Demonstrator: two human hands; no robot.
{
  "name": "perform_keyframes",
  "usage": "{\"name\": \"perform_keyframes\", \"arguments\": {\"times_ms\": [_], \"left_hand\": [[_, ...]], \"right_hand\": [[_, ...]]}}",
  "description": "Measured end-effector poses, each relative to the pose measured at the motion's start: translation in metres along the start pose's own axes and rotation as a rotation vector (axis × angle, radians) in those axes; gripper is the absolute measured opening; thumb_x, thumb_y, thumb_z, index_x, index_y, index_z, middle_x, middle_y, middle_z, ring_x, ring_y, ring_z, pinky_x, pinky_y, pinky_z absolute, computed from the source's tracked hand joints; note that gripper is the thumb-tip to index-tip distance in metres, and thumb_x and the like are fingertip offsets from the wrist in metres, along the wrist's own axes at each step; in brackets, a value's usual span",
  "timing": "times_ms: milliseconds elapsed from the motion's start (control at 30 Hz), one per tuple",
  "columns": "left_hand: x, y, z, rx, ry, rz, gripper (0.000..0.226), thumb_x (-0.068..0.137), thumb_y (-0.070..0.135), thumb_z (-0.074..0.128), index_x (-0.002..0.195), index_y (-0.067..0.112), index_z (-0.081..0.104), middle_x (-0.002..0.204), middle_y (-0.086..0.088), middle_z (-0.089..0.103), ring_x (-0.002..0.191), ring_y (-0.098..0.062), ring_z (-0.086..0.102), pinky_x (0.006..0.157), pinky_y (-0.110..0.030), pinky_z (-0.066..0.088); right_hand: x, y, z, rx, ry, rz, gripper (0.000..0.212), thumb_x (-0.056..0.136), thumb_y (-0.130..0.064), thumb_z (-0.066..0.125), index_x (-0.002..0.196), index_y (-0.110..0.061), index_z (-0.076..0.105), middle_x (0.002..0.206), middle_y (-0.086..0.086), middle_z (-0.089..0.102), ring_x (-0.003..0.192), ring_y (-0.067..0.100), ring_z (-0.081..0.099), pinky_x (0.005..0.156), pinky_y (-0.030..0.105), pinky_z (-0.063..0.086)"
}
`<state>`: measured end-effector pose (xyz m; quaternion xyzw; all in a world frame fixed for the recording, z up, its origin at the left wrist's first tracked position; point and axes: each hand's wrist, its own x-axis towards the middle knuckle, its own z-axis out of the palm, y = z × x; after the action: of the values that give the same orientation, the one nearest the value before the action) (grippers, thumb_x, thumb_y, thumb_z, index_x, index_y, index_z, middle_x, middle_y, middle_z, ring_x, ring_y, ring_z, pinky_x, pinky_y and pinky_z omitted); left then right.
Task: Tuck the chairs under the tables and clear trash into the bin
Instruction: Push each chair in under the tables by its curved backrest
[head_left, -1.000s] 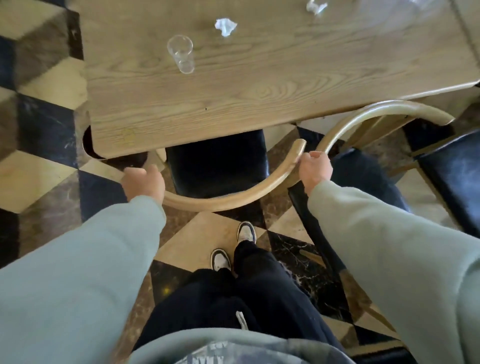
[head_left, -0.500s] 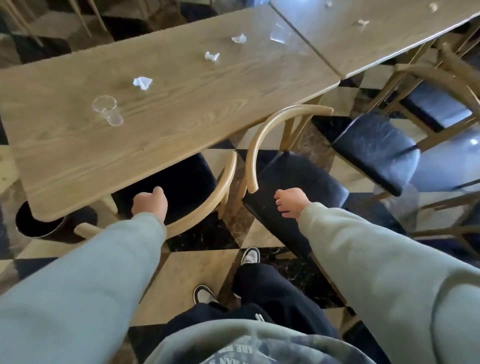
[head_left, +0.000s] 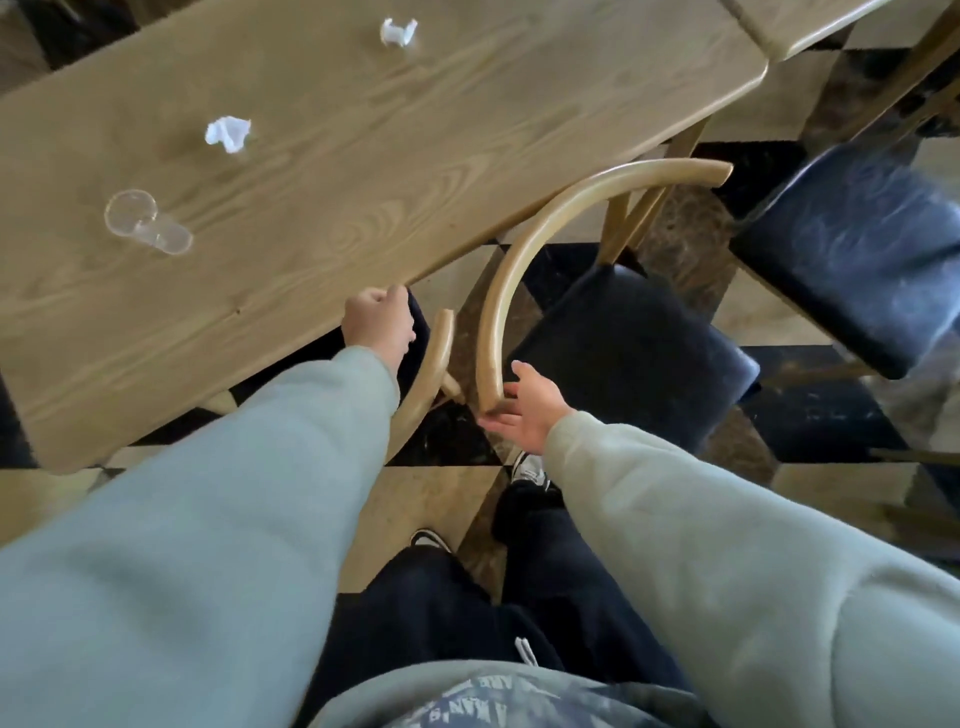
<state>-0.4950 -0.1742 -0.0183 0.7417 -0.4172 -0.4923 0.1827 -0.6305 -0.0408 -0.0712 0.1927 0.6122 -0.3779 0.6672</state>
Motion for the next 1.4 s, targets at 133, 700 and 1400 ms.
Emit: {"name": "perform_keyframes", "arguments": {"times_ms": [133, 700, 1400], "left_hand": [[0.017, 0.027, 0.025, 0.076, -0.096, 0.022, 0.013, 0.091, 0.025, 0.054, 0.092, 0.014, 0.061, 0.076, -0.004, 0.069, 0.058, -0.018, 0.061, 0.054, -0.03, 0.051], [0.045, 0.07, 0.135, 0.414, -0.52, 0.078, 0.034, 0.073, 0.044, 0.055, 0.097, 0.026, 0.071, 0.094, -0.007, 0.076, 0.089, -0.031, 0.073, 0.088, -0.051, 0.061], [-0.12, -0.057, 0.163, 0.804, -0.553, -0.135, 0.055, 0.072, 0.031, 0.053, 0.125, 0.018, 0.052, 0.106, -0.015, 0.065, 0.094, -0.038, 0.066, 0.084, -0.057, 0.06]], "right_hand": [[0.02, -0.005, 0.016, 0.071, 0.001, 0.056, 0.03, 0.105, -0.039, 0.056, 0.126, -0.017, 0.06, 0.13, 0.014, 0.062, 0.109, 0.029, 0.064, 0.085, 0.043, 0.064], [0.015, 0.055, -0.03, -0.272, 0.399, -0.021, 0.048, 0.099, -0.046, 0.049, 0.082, -0.006, 0.07, 0.062, 0.007, 0.071, 0.052, 0.023, 0.066, 0.054, 0.032, 0.052], [-0.066, 0.216, -0.223, 0.179, 0.768, 0.133, 0.051, 0.086, -0.039, 0.061, 0.12, -0.002, 0.066, 0.114, 0.02, 0.07, 0.101, 0.04, 0.065, 0.09, 0.041, 0.049]]}}
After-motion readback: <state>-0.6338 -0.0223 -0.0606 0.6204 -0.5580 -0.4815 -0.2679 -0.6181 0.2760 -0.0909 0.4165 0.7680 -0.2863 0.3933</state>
